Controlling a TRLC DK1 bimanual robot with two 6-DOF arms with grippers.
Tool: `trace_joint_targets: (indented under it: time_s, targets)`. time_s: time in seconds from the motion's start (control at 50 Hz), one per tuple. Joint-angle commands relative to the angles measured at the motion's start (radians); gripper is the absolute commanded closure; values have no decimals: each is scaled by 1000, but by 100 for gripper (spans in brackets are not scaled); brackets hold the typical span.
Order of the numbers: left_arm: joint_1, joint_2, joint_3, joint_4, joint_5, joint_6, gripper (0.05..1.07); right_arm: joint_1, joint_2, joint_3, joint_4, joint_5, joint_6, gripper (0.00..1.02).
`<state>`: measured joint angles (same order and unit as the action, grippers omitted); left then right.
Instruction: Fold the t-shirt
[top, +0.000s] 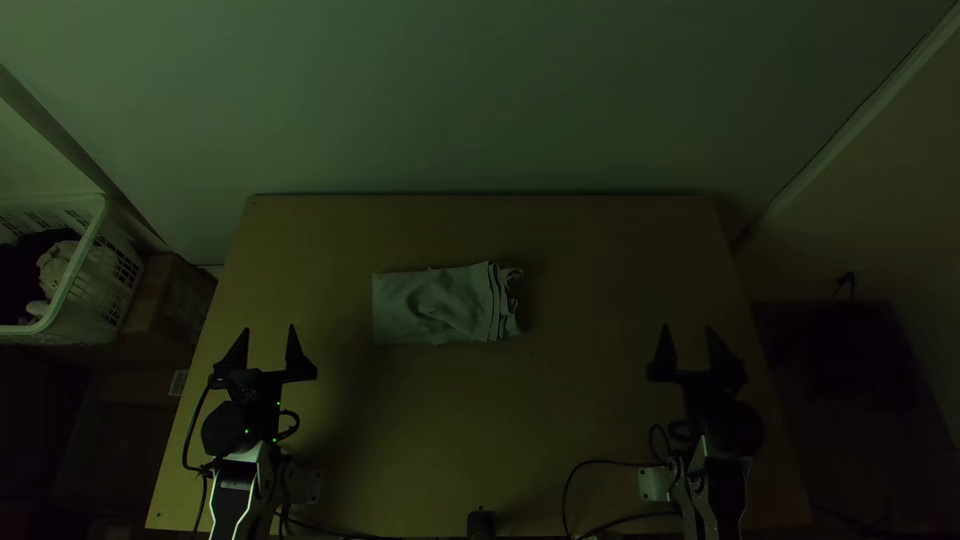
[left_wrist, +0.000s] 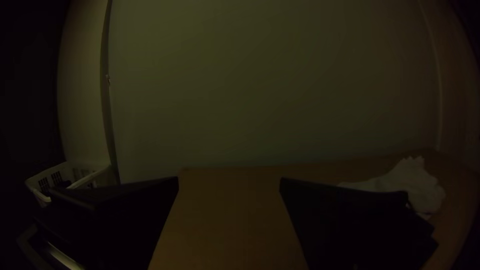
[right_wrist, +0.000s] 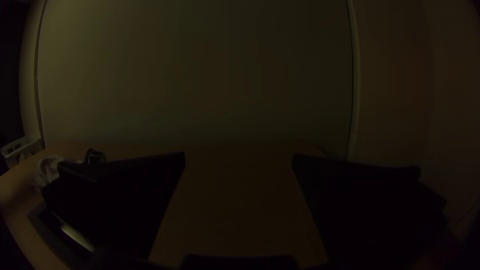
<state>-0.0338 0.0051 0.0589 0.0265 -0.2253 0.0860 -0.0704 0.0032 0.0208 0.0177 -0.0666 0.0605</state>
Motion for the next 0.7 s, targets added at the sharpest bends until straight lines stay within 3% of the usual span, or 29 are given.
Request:
trace_joint_targets:
  time_s: [0.0,0.68]
  targets:
    - [23,-5,-47,7,3,-8,10,-2,-8,-13,-16,10,24,4]
    - [23,-7,-47,7,20,-9,10,1,-6,-13,-18,10,22,4]
